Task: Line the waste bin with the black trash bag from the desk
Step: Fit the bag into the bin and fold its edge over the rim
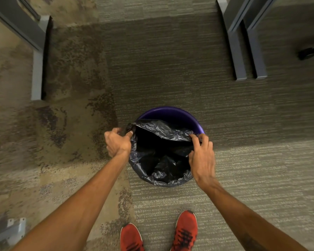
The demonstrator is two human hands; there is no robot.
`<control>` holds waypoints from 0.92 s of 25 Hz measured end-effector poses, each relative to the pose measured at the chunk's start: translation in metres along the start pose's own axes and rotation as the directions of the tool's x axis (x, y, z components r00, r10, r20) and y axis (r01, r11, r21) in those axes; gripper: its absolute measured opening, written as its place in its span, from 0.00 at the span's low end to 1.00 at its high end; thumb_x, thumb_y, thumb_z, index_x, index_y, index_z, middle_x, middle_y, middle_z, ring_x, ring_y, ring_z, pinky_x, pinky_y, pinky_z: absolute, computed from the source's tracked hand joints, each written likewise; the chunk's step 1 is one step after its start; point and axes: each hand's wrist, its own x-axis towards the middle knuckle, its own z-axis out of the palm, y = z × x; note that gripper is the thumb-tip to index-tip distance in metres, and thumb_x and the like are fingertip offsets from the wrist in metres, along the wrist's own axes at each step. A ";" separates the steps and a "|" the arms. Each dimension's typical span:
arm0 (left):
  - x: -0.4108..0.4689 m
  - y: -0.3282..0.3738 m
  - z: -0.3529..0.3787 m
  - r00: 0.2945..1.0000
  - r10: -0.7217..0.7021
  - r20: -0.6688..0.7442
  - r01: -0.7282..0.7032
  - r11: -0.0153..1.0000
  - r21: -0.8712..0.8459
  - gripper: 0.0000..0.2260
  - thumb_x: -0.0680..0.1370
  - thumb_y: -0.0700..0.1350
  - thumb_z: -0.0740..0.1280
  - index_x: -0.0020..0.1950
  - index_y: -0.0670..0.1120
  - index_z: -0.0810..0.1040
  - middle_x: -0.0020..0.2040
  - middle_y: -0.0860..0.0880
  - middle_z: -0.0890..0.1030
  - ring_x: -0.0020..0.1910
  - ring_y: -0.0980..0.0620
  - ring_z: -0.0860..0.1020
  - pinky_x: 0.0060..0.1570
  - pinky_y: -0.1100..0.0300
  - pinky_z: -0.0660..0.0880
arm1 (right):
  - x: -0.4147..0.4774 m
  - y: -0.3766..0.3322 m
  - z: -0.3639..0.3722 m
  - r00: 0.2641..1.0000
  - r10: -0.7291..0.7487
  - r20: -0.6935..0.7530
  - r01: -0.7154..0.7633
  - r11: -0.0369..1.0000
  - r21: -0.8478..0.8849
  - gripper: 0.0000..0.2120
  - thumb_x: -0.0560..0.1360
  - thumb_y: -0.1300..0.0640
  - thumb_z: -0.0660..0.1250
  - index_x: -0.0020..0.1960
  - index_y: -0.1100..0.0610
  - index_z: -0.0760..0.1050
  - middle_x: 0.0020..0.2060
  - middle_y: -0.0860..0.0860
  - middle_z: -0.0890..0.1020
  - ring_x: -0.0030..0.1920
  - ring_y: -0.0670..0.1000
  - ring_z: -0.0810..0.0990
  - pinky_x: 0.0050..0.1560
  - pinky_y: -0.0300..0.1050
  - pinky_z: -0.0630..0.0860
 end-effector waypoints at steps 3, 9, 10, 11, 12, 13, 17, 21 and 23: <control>0.003 -0.002 0.005 0.992 -0.128 0.009 0.128 0.977 -0.173 0.14 0.72 0.47 0.78 0.56 0.48 0.84 0.62 0.46 0.79 0.52 0.41 0.83 0.50 0.53 0.80 | 0.013 0.006 -0.001 0.997 0.066 -0.028 -0.066 0.998 0.015 0.28 0.76 0.69 0.66 0.74 0.56 0.68 0.66 0.57 0.71 0.54 0.55 0.74 0.40 0.46 0.82; -0.003 -0.001 0.007 0.988 -0.151 -0.042 0.137 0.962 -0.235 0.04 0.75 0.45 0.75 0.49 0.49 0.85 0.54 0.45 0.85 0.48 0.41 0.86 0.53 0.49 0.82 | 0.026 0.004 -0.005 0.999 -0.016 -0.050 0.021 0.993 0.115 0.21 0.74 0.70 0.68 0.65 0.58 0.76 0.80 0.57 0.60 0.69 0.57 0.70 0.38 0.40 0.79; -0.004 0.000 0.007 0.989 -0.133 -0.056 0.119 0.970 -0.214 0.04 0.75 0.46 0.75 0.49 0.49 0.85 0.54 0.45 0.86 0.49 0.42 0.85 0.54 0.53 0.81 | 0.025 0.003 -0.004 0.996 -0.074 -0.039 0.078 0.991 0.113 0.22 0.74 0.72 0.67 0.66 0.58 0.75 0.81 0.56 0.58 0.71 0.57 0.69 0.39 0.38 0.78; -0.005 0.002 0.007 0.991 -0.110 -0.071 0.095 0.978 -0.186 0.05 0.75 0.47 0.74 0.50 0.49 0.85 0.54 0.45 0.86 0.50 0.43 0.85 0.55 0.56 0.79 | 0.024 0.001 -0.003 0.992 -0.121 -0.022 0.123 0.987 0.103 0.24 0.74 0.73 0.67 0.68 0.58 0.74 0.82 0.56 0.56 0.74 0.57 0.67 0.40 0.38 0.79; -0.005 0.003 0.006 0.993 -0.082 -0.087 0.067 0.985 -0.157 0.06 0.75 0.47 0.74 0.50 0.48 0.85 0.55 0.45 0.85 0.52 0.43 0.84 0.55 0.57 0.77 | 0.024 0.000 -0.001 0.990 -0.142 -0.004 0.141 0.985 0.096 0.26 0.74 0.73 0.67 0.69 0.59 0.73 0.82 0.56 0.55 0.76 0.57 0.65 0.43 0.39 0.80; -0.005 0.004 0.006 0.994 -0.049 -0.099 0.036 0.991 -0.127 0.06 0.75 0.47 0.74 0.51 0.48 0.85 0.56 0.45 0.85 0.53 0.44 0.83 0.55 0.55 0.76 | 0.024 0.000 0.001 0.991 -0.133 0.002 0.132 0.986 0.097 0.26 0.74 0.74 0.67 0.70 0.60 0.73 0.82 0.56 0.55 0.78 0.57 0.63 0.48 0.42 0.82; -0.004 0.004 0.006 0.995 0.039 -0.097 -0.046 0.997 -0.063 0.06 0.77 0.45 0.72 0.52 0.45 0.85 0.57 0.44 0.83 0.54 0.44 0.82 0.56 0.53 0.75 | 0.027 0.008 0.005 0.994 0.034 -0.100 -0.008 0.970 0.243 0.16 0.76 0.69 0.68 0.63 0.63 0.79 0.75 0.58 0.70 0.76 0.57 0.67 0.72 0.56 0.72; -0.005 0.007 0.007 0.998 0.044 -0.036 -0.046 0.996 -0.076 0.08 0.80 0.45 0.68 0.56 0.44 0.82 0.59 0.43 0.82 0.57 0.41 0.81 0.55 0.52 0.76 | 0.032 0.013 0.005 0.968 0.198 -0.155 -0.121 0.907 0.404 0.13 0.80 0.65 0.65 0.63 0.60 0.79 0.64 0.55 0.82 0.63 0.54 0.80 0.67 0.50 0.73; -0.005 0.010 0.009 0.998 0.066 0.007 -0.065 0.995 -0.072 0.10 0.80 0.46 0.67 0.59 0.45 0.81 0.58 0.42 0.83 0.58 0.40 0.80 0.58 0.49 0.76 | 0.040 0.014 0.004 0.944 0.290 -0.157 -0.183 0.857 0.482 0.12 0.81 0.62 0.63 0.62 0.58 0.79 0.54 0.53 0.85 0.51 0.49 0.81 0.60 0.50 0.79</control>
